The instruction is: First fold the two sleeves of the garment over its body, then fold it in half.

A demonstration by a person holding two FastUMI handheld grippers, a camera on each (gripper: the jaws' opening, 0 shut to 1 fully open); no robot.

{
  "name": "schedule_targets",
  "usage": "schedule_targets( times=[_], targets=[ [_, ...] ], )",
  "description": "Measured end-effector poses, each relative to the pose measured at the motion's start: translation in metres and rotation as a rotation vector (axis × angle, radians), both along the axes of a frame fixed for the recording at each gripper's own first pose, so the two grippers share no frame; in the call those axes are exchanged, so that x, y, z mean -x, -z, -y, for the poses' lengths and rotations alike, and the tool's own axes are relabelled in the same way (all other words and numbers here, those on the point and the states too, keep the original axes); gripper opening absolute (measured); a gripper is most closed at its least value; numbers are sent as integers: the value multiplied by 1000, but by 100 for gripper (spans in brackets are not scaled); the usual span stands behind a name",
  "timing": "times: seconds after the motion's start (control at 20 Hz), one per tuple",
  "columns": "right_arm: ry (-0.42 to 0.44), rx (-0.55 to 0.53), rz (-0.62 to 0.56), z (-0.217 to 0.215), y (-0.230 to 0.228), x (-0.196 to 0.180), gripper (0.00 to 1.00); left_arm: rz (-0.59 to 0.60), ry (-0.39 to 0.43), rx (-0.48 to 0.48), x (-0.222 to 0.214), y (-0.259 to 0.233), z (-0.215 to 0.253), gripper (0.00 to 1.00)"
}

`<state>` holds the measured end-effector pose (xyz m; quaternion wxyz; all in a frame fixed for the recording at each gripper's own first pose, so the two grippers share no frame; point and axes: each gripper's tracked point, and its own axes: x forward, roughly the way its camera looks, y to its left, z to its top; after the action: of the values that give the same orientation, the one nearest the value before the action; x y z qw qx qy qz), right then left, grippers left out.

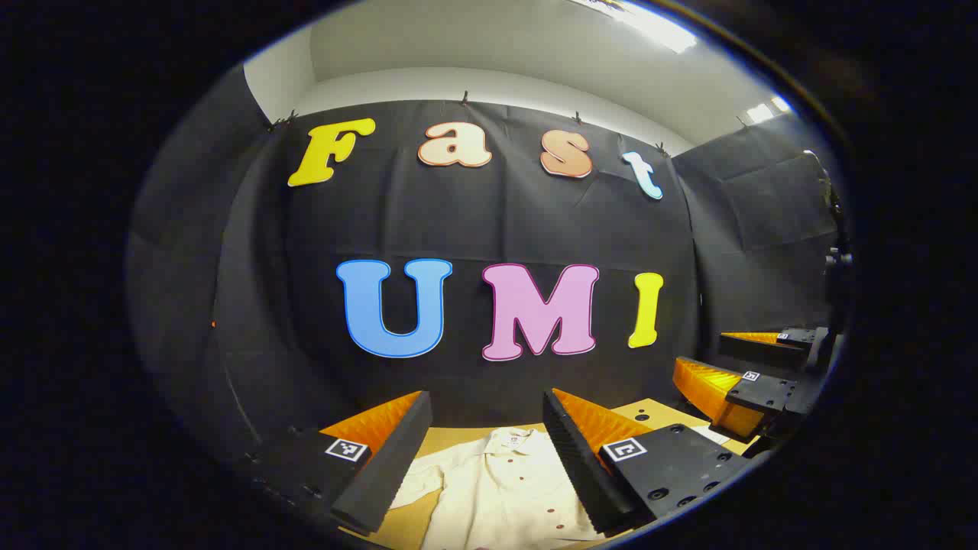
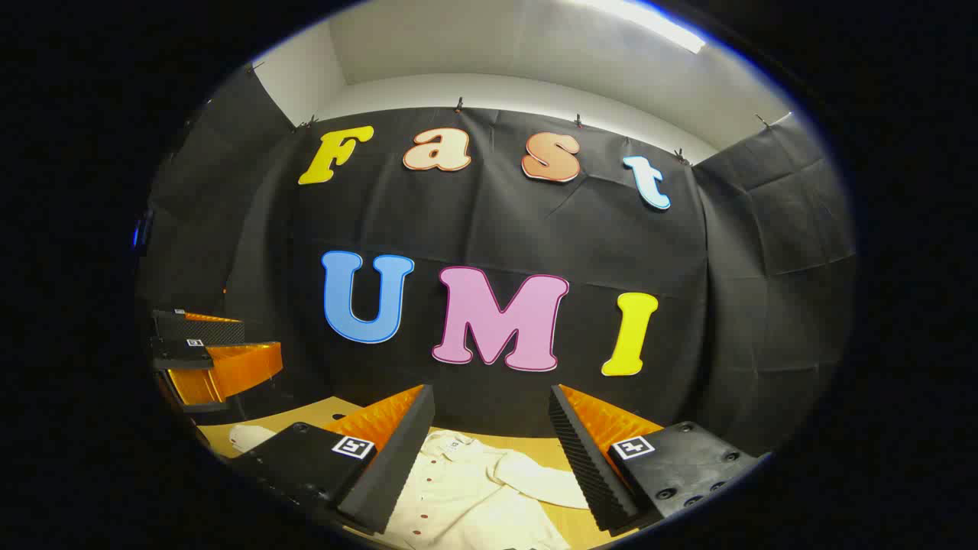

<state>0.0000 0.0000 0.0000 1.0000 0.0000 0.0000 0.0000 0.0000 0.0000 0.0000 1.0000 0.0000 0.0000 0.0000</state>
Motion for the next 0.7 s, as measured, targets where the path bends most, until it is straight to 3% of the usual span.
schedule_targets(
  times=[0.25, 0.7],
  targets=[
    [-6, 1, -5, 2, 0, 5, 96, -29, -23, 18, -1, 8, -5, 96],
    [1, 10, -40, 9, 12, 2, 96, -47, 4, 8, -3, 15, 6, 96]
  ],
)
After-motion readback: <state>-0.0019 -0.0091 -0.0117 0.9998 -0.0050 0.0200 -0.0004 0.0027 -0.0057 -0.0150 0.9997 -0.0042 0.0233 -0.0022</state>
